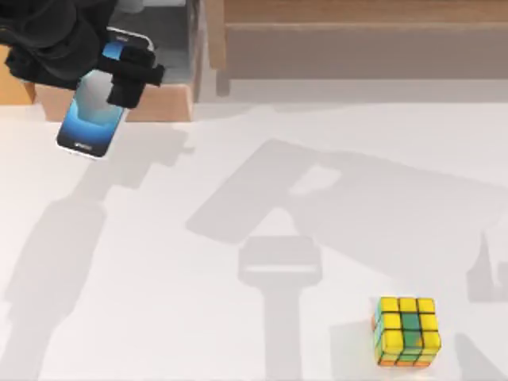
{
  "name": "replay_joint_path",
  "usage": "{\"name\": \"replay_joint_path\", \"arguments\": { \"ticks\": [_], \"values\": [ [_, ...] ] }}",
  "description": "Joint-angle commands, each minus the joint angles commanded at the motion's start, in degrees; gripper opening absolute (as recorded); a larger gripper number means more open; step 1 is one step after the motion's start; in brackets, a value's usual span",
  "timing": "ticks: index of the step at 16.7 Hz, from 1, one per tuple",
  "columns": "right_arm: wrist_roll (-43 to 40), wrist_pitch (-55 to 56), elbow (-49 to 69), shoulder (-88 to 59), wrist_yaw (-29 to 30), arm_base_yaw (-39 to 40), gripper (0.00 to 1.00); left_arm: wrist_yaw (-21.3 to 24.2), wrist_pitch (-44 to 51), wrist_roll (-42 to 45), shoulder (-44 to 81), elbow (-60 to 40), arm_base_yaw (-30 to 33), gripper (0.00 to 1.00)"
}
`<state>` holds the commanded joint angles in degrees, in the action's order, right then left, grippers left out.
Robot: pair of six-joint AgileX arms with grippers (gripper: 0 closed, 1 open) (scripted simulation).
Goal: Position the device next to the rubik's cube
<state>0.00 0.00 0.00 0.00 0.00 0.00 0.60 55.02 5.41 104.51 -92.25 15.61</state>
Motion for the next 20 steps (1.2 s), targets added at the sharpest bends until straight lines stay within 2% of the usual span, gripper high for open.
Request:
{"name": "replay_joint_path", "arguments": {
  "ticks": [6, 11, 15, 20],
  "values": [
    [0.0, 0.0, 0.0, 0.0, 0.0, 0.0, 1.0, 0.01, 3.67, -28.52, 2.33, 1.13, 19.42, 0.0],
    [0.0, 0.0, 0.0, 0.0, 0.0, 0.0, 1.0, -0.4, 5.87, -47.16, 3.68, 5.74, 31.72, 0.0],
    [0.0, 0.0, 0.0, 0.0, 0.0, 0.0, 1.0, -0.73, 7.11, -56.41, 4.64, 9.05, 37.75, 0.0],
    [0.0, 0.0, 0.0, 0.0, 0.0, 0.0, 1.0, -0.82, 7.49, -58.86, 4.89, 10.04, 39.32, 0.0]
  ]
}}
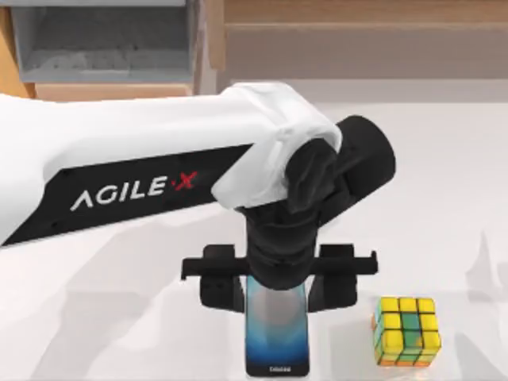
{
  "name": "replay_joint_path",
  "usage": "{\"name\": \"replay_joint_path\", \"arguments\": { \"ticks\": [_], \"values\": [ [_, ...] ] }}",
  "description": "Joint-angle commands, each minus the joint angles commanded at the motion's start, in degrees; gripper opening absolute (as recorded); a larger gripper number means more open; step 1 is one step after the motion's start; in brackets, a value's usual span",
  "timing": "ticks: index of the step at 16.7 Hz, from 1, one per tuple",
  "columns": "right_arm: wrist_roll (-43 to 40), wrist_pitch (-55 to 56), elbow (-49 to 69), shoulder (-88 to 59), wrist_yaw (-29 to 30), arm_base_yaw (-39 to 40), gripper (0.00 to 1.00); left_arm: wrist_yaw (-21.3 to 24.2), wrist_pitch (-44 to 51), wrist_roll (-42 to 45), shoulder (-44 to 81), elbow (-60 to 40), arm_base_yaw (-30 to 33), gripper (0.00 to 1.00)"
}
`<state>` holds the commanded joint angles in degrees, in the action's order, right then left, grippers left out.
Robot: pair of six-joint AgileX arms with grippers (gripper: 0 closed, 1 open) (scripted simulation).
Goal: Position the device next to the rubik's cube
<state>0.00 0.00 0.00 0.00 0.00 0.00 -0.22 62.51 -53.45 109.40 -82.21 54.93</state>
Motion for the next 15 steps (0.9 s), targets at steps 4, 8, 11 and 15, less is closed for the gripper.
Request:
{"name": "replay_joint_path", "arguments": {
  "ticks": [4, 8, 11, 15],
  "values": [
    [0.0, 0.0, 0.0, 0.0, 0.0, 0.0, 1.0, 0.02, -0.07, 0.16, -0.21, -0.16, -0.25, 0.0],
    [0.0, 0.0, 0.0, 0.0, 0.0, 0.0, 1.0, -0.08, -0.98, -0.07, -0.48, 0.15, -0.49, 0.0],
    [0.0, 0.0, 0.0, 0.0, 0.0, 0.0, 1.0, 0.62, -2.35, -0.31, -0.84, 0.68, -0.52, 0.0],
    [0.0, 0.0, 0.0, 0.0, 0.0, 0.0, 1.0, 3.33, -4.59, -0.74, -1.18, 1.64, -0.33, 0.0]
  ]
}}
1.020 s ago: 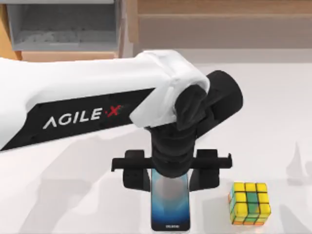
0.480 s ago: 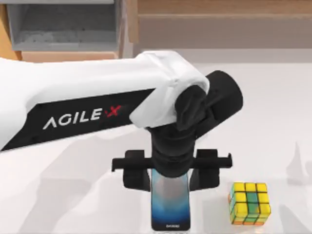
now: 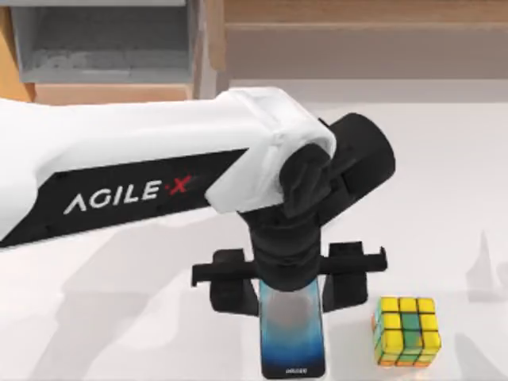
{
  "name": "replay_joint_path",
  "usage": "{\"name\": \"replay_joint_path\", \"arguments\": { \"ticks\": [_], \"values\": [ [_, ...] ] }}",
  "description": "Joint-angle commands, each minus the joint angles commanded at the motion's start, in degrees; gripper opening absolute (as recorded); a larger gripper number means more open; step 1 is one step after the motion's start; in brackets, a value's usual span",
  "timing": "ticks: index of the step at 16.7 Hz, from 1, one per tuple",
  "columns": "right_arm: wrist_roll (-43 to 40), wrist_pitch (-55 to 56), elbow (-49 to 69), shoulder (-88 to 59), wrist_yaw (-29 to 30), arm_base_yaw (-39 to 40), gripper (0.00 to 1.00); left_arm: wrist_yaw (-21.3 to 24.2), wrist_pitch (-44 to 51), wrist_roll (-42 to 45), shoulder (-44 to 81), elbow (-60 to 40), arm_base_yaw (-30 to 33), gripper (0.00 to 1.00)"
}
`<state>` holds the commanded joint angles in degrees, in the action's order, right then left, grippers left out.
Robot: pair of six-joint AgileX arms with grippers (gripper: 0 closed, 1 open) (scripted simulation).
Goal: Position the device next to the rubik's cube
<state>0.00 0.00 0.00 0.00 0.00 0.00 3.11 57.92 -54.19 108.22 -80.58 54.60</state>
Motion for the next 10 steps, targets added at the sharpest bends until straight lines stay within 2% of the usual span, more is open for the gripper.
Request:
{"name": "replay_joint_path", "arguments": {
  "ticks": [6, 10],
  "values": [
    [0.0, 0.0, 0.0, 0.0, 0.0, 0.0, 1.0, 3.82, -3.49, -0.09, 0.45, 1.72, 0.18, 0.0],
    [0.0, 0.0, 0.0, 0.0, 0.0, 0.0, 1.0, 2.17, -5.41, 0.21, 1.71, 3.08, 0.12, 0.0]
  ]
}}
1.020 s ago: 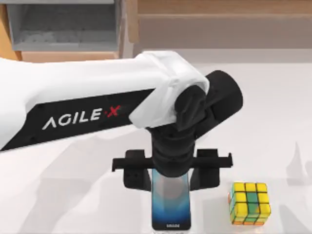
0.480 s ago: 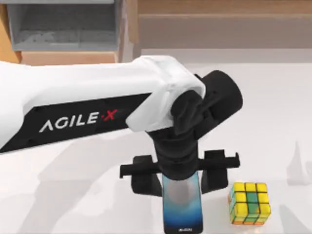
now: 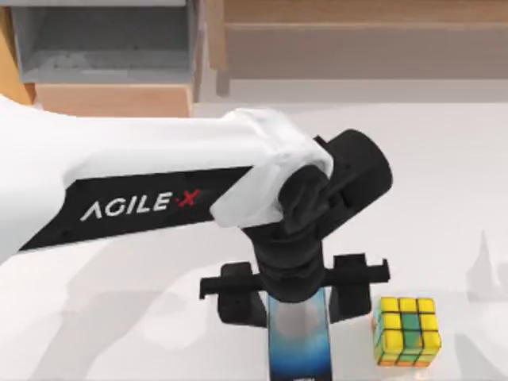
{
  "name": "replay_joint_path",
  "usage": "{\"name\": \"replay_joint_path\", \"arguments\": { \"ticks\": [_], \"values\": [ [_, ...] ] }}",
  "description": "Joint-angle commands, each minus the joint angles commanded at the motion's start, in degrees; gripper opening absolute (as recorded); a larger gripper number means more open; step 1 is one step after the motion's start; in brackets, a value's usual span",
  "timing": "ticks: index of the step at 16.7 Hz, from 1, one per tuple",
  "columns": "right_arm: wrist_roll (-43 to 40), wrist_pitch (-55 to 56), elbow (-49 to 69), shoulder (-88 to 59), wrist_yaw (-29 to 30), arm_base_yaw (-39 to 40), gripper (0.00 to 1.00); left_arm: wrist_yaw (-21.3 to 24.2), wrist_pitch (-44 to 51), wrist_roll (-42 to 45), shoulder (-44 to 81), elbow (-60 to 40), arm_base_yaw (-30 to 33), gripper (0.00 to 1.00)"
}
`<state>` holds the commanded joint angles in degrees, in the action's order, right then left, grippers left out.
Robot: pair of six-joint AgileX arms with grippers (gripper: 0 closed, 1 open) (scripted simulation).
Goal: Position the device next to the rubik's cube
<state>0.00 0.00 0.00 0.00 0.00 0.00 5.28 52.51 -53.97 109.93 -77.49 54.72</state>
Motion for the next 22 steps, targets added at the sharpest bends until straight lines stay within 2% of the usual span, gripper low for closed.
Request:
{"name": "replay_joint_path", "arguments": {
  "ticks": [5, 11, 22],
  "values": [
    [0.0, 0.0, 0.0, 0.0, 0.0, 0.0, 1.0, -4.88, -1.52, 0.6, 2.65, 2.33, 0.09, 0.0],
    [0.0, 0.0, 0.0, 0.0, 0.0, 0.0, 1.0, -5.48, -1.64, 0.67, 3.38, 3.02, 0.12, 0.0],
    [0.0, 0.0, 0.0, 0.0, 0.0, 0.0, 1.0, -5.48, -1.64, 0.67, 3.38, 3.02, 0.12, 0.83]
  ]
}}
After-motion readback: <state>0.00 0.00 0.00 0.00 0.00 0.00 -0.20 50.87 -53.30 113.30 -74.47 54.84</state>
